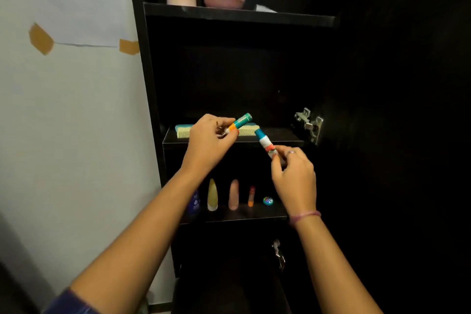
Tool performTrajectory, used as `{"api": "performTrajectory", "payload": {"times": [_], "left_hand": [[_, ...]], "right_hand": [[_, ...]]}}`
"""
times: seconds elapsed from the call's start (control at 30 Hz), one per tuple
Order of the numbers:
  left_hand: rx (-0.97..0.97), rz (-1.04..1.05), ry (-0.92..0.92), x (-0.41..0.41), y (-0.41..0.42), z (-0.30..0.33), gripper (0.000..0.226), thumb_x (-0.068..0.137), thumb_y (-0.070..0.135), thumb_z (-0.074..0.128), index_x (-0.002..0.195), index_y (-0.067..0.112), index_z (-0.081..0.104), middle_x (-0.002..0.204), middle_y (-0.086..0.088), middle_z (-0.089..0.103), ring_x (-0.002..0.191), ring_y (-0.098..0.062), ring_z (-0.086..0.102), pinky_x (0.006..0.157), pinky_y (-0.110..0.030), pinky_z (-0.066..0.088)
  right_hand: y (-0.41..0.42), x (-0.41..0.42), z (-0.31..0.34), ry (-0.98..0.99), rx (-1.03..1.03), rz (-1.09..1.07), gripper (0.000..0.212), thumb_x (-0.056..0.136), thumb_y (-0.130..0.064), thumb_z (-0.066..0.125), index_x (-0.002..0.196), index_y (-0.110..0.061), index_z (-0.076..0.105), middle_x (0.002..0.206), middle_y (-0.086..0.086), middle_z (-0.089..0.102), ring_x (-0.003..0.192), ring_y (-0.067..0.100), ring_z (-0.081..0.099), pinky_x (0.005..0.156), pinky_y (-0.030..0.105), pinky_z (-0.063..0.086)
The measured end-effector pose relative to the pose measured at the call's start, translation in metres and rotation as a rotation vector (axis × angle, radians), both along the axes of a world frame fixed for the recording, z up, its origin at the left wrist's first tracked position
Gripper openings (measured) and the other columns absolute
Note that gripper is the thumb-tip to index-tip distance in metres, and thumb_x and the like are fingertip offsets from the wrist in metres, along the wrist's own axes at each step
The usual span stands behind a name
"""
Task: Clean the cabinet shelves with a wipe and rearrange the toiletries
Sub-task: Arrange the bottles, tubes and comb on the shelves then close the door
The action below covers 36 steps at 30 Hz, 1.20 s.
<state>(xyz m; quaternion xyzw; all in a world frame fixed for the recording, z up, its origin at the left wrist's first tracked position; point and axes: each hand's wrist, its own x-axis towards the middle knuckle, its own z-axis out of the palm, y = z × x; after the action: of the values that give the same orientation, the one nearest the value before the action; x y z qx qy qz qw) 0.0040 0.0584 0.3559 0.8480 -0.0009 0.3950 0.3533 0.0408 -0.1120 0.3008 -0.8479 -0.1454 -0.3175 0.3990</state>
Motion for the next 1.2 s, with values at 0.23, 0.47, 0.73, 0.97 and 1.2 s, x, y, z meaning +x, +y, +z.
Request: {"api": "performTrajectory", "payload": {"times": [0.23,0.47,0.73,0.97,1.2], "left_hand": [[0.157,0.037,0.122,0.066,0.001,0.026,0.031,0.083,0.015,0.065,0.114,0.014,0.065,0.093,0.009,0.050,0.070,0.003,0.048,0.062,0.007,0.035],[0.225,0.062,0.302,0.113,0.001,0.023,0.031,0.085,0.015,0.064,0.116,0.012,0.063,0.114,-0.003,0.056,0.094,-0.010,0.058,0.088,-0.023,0.048],[0.289,0.015,0.397,0.130,-0.002,0.011,0.030,0.089,0.016,0.058,0.118,0.013,0.063,0.120,-0.006,0.061,0.110,-0.018,0.058,0.095,-0.025,0.045],[0.229,0.034,0.327,0.130,-0.004,0.009,0.031,0.086,0.023,0.065,0.114,0.012,0.065,0.117,-0.006,0.063,0.108,-0.018,0.058,0.097,-0.035,0.047],[0.234,0.058,0.333,0.128,-0.004,0.009,0.032,0.088,0.018,0.062,0.120,0.012,0.061,0.124,-0.006,0.059,0.114,-0.017,0.055,0.101,-0.031,0.044]], "right_hand": [[0.007,0.053,0.053,0.074,-0.363,-0.077,0.025,0.094,-0.015,0.047,0.116,-0.010,0.057,0.105,0.009,0.057,0.090,0.028,0.062,0.072,0.037,0.052],[0.012,0.089,0.056,0.098,-0.389,-0.094,0.024,0.092,-0.008,0.049,0.116,-0.004,0.054,0.107,0.014,0.056,0.091,0.033,0.062,0.069,0.036,0.049],[0.007,0.109,0.042,0.152,-0.355,-0.065,0.025,0.090,-0.005,0.052,0.114,-0.006,0.057,0.111,0.012,0.055,0.096,0.027,0.060,0.076,0.029,0.047],[0.006,0.116,0.032,0.166,-0.376,-0.062,0.028,0.091,-0.006,0.041,0.112,-0.003,0.059,0.108,0.014,0.058,0.095,0.027,0.060,0.077,0.030,0.048],[0.008,0.112,0.027,0.178,-0.202,0.019,0.037,0.092,-0.008,0.041,0.127,0.000,0.052,0.126,0.012,0.053,0.118,0.024,0.051,0.100,0.029,0.041]]}}
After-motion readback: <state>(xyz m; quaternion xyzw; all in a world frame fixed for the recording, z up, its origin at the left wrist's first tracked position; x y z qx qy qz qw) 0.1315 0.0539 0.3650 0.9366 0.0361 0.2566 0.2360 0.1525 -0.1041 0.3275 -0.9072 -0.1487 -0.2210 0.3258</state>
